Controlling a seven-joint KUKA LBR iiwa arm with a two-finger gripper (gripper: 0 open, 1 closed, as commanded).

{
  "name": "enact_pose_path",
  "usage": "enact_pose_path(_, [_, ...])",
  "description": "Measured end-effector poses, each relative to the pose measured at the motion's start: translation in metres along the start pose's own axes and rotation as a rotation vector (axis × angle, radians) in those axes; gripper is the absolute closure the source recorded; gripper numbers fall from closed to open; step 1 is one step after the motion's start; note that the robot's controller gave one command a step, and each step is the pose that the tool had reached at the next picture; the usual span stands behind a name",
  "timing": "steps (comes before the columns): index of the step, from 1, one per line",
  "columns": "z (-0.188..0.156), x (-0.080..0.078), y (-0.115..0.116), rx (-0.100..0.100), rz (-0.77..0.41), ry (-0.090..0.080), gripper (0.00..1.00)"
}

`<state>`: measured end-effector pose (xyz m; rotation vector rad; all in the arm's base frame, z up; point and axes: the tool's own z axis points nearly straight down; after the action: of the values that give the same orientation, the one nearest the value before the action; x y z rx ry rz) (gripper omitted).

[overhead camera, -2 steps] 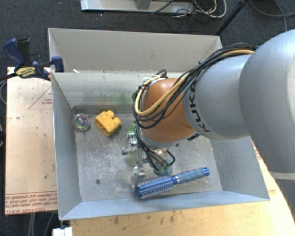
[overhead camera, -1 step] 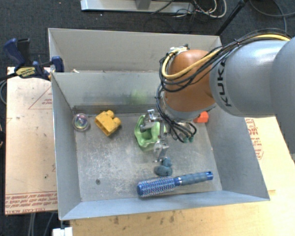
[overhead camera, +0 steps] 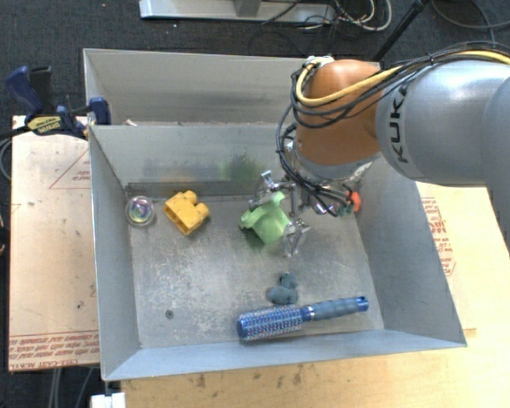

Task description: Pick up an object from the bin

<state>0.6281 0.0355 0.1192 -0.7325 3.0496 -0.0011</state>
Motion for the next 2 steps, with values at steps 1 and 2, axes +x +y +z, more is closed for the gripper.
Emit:
enact_pose_path(1, [0.0294,0.0277,-0.0694,0.006,-0.428,-0.011,0.0])
enact_pose_path(2, [0.0286,0.0265,-0.0671,0.003,-0.43,-0.01,1.0])
